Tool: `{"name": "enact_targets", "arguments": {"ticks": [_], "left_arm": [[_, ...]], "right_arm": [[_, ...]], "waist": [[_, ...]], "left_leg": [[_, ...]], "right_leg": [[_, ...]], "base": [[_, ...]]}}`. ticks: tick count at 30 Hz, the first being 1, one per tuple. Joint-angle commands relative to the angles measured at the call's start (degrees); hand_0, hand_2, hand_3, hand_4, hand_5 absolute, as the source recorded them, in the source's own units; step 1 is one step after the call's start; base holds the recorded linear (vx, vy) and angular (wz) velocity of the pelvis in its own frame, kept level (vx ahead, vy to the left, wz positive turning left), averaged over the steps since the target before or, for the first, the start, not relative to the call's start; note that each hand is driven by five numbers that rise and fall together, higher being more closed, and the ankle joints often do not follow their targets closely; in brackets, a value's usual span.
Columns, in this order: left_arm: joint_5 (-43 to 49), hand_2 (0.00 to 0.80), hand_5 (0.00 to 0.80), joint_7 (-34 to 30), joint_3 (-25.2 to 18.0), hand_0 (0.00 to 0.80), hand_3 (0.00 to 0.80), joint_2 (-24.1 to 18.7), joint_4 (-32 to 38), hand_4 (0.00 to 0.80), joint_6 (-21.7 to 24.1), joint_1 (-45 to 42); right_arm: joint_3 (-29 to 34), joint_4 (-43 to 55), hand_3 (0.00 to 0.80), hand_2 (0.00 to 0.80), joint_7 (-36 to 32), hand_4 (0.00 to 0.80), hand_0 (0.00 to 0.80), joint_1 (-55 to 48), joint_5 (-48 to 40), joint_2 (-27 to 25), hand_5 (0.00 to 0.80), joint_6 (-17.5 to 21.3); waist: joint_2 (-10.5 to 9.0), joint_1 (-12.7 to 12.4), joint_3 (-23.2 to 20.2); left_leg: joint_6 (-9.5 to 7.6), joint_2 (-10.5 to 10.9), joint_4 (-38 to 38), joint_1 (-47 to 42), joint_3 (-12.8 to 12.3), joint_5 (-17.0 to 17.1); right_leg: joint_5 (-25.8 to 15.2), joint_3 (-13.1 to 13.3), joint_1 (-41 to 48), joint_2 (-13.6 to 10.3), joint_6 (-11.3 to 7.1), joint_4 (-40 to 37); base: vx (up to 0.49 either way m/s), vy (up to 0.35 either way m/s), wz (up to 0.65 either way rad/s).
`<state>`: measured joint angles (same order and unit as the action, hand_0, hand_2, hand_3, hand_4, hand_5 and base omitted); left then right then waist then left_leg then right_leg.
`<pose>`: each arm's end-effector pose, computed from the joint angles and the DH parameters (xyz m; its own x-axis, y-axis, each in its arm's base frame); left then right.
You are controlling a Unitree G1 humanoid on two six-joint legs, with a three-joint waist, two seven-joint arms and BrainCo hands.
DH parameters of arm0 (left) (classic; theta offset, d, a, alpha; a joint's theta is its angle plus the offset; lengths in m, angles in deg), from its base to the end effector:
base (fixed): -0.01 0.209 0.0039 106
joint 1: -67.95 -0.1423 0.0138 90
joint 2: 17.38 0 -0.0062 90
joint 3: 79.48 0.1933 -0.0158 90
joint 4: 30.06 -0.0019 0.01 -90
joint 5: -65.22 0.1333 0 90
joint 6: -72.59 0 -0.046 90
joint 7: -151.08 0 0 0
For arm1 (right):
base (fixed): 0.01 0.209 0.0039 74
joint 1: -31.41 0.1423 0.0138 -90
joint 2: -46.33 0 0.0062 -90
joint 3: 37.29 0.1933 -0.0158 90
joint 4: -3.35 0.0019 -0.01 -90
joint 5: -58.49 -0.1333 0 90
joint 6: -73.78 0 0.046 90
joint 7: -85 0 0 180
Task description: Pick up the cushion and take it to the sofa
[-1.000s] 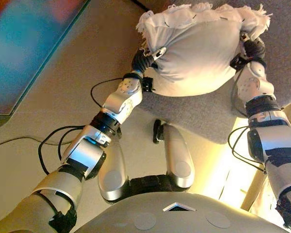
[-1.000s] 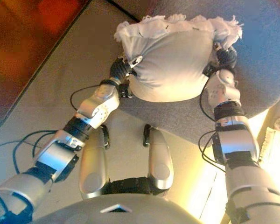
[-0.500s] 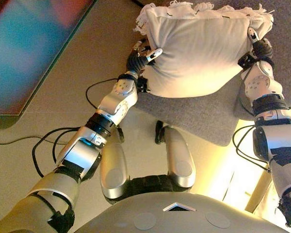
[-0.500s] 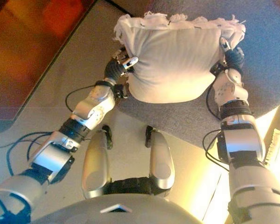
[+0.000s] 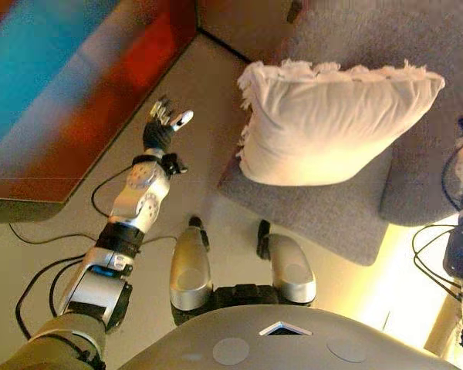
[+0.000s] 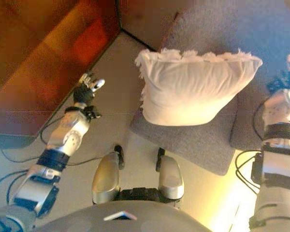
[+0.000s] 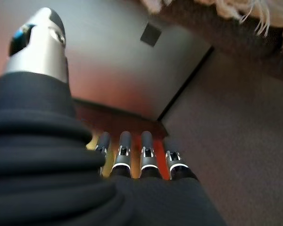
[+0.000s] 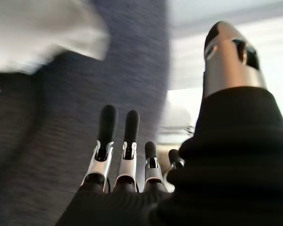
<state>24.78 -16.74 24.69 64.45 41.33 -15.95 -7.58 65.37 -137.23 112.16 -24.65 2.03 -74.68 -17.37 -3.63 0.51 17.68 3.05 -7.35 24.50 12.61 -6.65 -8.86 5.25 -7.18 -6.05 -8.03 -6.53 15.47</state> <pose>0.2450 0.1992 0.0349 0.9824 0.0651 -0.1750 -0.0992 0.9760 -0.1937 0.2620 -0.3796 0.1394 0.5344 -0.8189 -0.2092 0.8167 0.4365 0.3774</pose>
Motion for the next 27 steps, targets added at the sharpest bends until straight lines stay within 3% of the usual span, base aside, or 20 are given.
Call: {"name": "enact_targets", "arguments": {"ticks": [1, 6, 9, 16, 20, 24, 27], "left_arm": [[-2.7, 0.000, 0.000, -3.4, -0.7, 0.000, 0.000, -0.1, 4.2, 0.000, 3.6, -4.1], [-2.4, 0.000, 0.000, -7.6, -1.7, 0.000, 0.000, 0.0, 5.0, 0.000, 2.1, -8.9], [-3.4, 0.000, 0.000, -10.0, -1.6, 0.000, 0.000, 0.5, 5.9, 0.000, 1.8, -11.8], [-0.4, 0.000, 0.000, -16.1, -4.1, 0.000, 0.000, 2.4, 7.8, 0.000, 4.6, -21.3], [-0.9, 0.000, 0.000, -16.0, -6.5, 0.000, 0.000, 3.2, 7.4, 0.000, 6.6, -22.7], [-1.6, 0.000, 0.000, -15.3, -8.4, 0.000, 0.000, 3.9, 8.7, 0.000, 8.2, -24.0], [-2.0, 0.000, 0.000, -15.3, -8.8, 0.000, 0.000, 4.5, 9.2, 0.000, 8.8, -24.5]], "right_arm": [[0.5, 1.4, 0.000, 0.000, -0.7, 0.000, 0.000, -3.9, -0.6, -4.7, 0.000, 3.9], [2.4, 5.8, 0.000, 0.000, -3.0, 0.000, 0.000, -9.5, 1.2, -4.0, 0.000, 2.5], [2.6, 10.9, 0.000, 0.000, -6.1, 0.000, 0.000, -13.8, 3.8, -1.6, 0.000, 3.7], [2.6, 29.0, 0.000, 0.000, -13.4, 0.000, 0.000, -30.3, 9.8, 13.7, 0.000, 10.5], [-0.8, 30.4, 0.000, 0.000, -14.0, 0.000, 0.000, -34.3, 11.8, 21.0, 0.000, 14.9], [-2.9, 31.1, 0.000, 0.000, -15.5, 0.000, 0.000, -36.8, 10.8, 25.4, 0.000, 16.4], [-3.9, 31.5, 0.000, 0.000, -15.4, 0.000, 0.000, -38.1, 10.5, 27.5, 0.000, 17.0]], "waist": [[-1.09, -1.5, -6.6], [-0.99, -1.5, -8.9], [-0.78, -1.1, -9.7], [-0.15, 1.9, -11.1], [0.63, 2.9, -11.8], [1.29, 3.2, -11.9], [1.51, 3.8, -11.9]], "left_leg": [[4.94, -5.5, -1.8, -0.2, 0.9, 5.1], [4.79, -4.6, -3.7, -2.3, 0.9, 4.8], [4.51, -3.9, -5.9, -3.9, 0.6, 4.9], [2.81, -1.4, -8.9, -7.8, -0.6, 4.3], [2.14, 0.4, -8.1, -8.9, -0.2, 4.8], [1.44, 2.6, -8.0, -9.7, 2.1, 3.8], [0.58, 3.7, -9.8, -11.0, 1.8, 2.2]], "right_leg": [[-5.2, 1.3, 1.0, 0.5, 1.00, -6.1], [-4.9, 1.9, 2.8, 0.3, 0.74, -7.5], [-5.1, 2.1, 3.9, 0.1, 0.46, -9.0], [-6.5, 4.2, 4.1, 0.1, -0.35, -10.8], [-7.3, 5.8, 4.4, 0.8, -0.31, -11.7], [-8.3, 7.7, 4.1, 0.9, -0.61, -12.1], [-8.9, 8.6, 3.5, 0.5, -1.37, -12.0]], "base": [[0.102, 0.056, 0.12], [0.055, 0.090, 0.07], [-0.031, 0.136, 0.03], [-0.131, 0.159, -0.08], [-0.164, 0.137, -0.21], [-0.196, 0.118, -0.42], [-0.192, 0.081, -0.45]]}}
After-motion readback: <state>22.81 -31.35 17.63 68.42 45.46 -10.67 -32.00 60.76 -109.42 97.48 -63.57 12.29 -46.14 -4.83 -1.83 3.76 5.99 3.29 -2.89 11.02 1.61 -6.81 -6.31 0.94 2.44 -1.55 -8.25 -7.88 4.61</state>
